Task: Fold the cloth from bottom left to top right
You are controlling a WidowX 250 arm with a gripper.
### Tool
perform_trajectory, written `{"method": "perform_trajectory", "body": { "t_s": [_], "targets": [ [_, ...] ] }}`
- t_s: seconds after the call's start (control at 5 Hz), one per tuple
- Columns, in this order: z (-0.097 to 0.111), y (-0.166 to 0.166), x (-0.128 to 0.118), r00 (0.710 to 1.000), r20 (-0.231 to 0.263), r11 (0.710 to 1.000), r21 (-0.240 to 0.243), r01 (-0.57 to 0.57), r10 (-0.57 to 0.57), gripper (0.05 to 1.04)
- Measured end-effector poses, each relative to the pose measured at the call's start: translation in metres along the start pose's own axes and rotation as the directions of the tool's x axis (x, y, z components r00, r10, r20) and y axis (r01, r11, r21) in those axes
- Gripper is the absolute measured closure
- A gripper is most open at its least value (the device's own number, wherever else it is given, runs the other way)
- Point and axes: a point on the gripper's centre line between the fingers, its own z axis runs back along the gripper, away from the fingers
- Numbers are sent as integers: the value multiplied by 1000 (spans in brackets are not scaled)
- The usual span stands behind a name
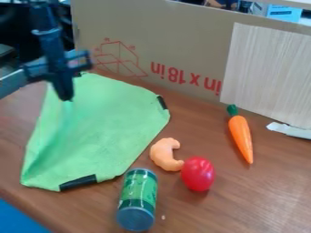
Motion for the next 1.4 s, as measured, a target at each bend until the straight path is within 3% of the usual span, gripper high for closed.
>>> {"method": "perform_trajectory", "body": {
  "t_s": [0.2, 0.8, 1.2, 1.4],
  "targets": [
    [3, -32, -10, 1000, 17, 1000, -5, -4, 4, 1025],
    [-34, -117, -16, 999, 27, 999, -46, -27, 28, 1025],
    [-47, -150, -8, 999, 19, 997, -59, -49, 50, 1026],
    [-41, -161, -10, 999, 26, 996, -75, -46, 48, 1001]
  ]
}}
